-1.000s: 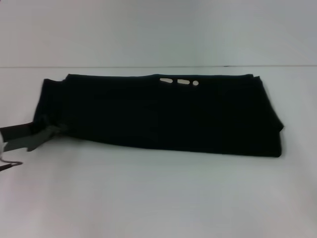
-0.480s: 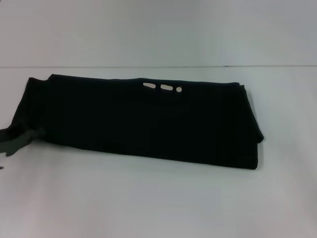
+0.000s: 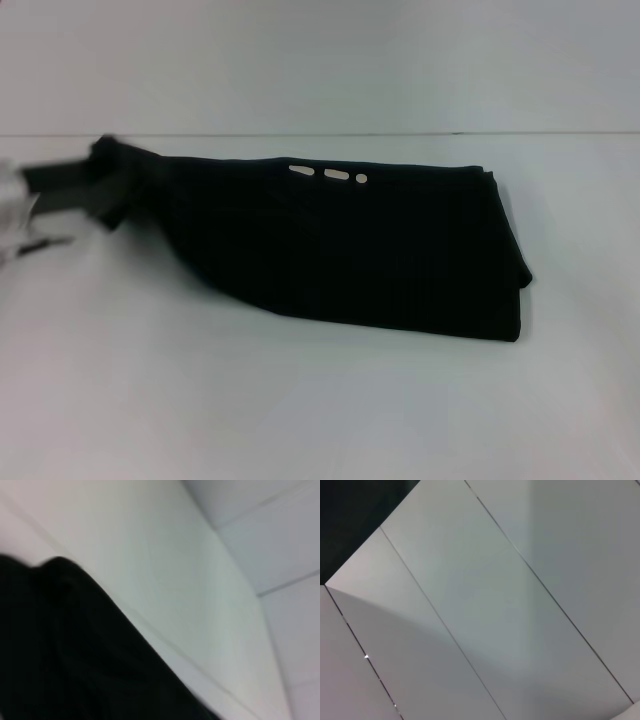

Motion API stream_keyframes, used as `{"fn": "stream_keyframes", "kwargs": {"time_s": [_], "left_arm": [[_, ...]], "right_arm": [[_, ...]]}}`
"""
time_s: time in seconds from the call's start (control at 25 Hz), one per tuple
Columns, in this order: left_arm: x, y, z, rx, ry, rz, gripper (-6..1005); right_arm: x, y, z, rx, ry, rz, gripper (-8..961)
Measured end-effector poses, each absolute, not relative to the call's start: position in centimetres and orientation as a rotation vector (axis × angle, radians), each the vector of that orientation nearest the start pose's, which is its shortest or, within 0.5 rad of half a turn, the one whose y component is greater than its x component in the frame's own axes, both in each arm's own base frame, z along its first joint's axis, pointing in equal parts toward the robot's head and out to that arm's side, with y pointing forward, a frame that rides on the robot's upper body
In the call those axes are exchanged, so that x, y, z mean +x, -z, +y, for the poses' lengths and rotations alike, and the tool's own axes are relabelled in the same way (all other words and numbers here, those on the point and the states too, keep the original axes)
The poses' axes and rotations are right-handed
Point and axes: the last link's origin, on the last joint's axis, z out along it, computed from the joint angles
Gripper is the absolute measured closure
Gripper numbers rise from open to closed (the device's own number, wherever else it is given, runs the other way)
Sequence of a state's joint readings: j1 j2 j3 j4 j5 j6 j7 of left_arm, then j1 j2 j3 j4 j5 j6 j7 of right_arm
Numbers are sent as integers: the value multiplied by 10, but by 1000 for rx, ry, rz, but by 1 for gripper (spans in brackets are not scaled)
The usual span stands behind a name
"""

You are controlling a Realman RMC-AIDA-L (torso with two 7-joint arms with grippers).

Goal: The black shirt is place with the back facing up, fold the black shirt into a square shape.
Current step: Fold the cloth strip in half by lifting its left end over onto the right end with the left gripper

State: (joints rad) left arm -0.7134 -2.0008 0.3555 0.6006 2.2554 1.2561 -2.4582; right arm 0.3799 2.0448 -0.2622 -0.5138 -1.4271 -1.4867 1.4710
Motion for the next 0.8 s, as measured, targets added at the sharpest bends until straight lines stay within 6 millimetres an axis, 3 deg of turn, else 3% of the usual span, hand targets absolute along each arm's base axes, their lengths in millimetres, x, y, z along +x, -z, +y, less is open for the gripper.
{"fn": "stream_keyframes", "kwargs": {"time_s": [0.12,0.2,0.24,0.28,0.36,0.56,0.68,0.72,0.8], "left_arm": [[-243,-50,429,2416,-1050,2244,994],[-234,-49,433,2438,-1038,2208,994],[-219,-45,439,2476,-1008,2155,994],[-193,-34,446,2551,-931,2050,994],[-174,-23,448,2606,-860,1965,994],[-129,27,439,2774,-637,1717,994],[-110,62,428,2850,-528,1587,994],[-110,62,428,2850,-528,1587,994],[-102,96,416,2891,-403,1490,993]], "right_arm": [[334,-116,320,-1633,-1371,903,158],[332,-116,321,-1638,-1375,903,158],[332,-115,322,-1640,-1377,903,158],[331,-115,323,-1642,-1378,903,158],[330,-115,324,-1644,-1379,902,158],[331,-111,324,-1643,-1383,915,158],[332,-110,324,-1635,-1378,928,158],[332,-109,325,-1636,-1377,928,158],[330,-108,328,-1645,-1376,927,158]]}}
